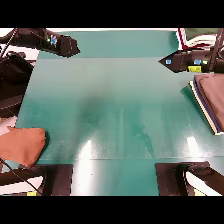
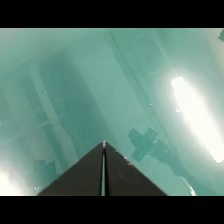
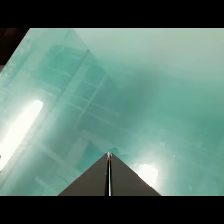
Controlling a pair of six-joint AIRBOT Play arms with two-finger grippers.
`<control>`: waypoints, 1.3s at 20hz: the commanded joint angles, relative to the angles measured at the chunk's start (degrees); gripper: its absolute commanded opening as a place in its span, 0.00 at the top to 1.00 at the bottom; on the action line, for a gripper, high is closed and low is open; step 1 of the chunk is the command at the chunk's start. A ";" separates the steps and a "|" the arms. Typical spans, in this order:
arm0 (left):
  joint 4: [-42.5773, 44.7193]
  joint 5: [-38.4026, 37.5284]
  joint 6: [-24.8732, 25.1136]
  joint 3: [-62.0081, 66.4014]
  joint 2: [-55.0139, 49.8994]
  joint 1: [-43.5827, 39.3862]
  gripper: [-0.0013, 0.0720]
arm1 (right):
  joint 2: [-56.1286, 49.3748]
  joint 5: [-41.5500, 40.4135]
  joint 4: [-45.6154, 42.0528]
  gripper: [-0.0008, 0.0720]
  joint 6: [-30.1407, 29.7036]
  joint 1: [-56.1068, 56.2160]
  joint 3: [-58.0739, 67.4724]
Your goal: Fold the shirts.
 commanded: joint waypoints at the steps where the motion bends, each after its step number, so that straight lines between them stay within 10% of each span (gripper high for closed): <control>1: -0.66 2.69 -0.35 0.07 -0.04 0.00 0.95 | 0.04 0.50 0.17 0.97 0.02 0.07 0.00; 7: 5.14 -11.19 0.70 -1.70 7.80 8.28 0.96 | 0.11 0.50 0.31 0.97 0.02 0.07 0.00; 14: 20.72 -16.61 -0.57 -36.74 31.26 21.59 0.95 | 0.09 0.55 0.28 0.97 0.02 0.07 0.00; 16: 26.62 -17.03 -2.43 -47.19 33.00 24.15 0.18 | 0.09 0.48 0.28 0.97 0.00 0.07 0.00; 17: 28.35 -16.57 -3.74 -51.84 32.92 25.22 0.05 | 0.09 0.48 0.28 0.97 0.00 0.07 0.00; 24: 29.86 -4.42 -6.60 -71.01 32.92 26.60 0.08 | 0.04 0.48 0.26 0.97 0.00 0.07 0.00; 26: 29.88 -4.96 -6.51 -70.97 32.94 26.60 0.42 | 0.04 0.35 0.26 0.97 0.00 0.07 0.00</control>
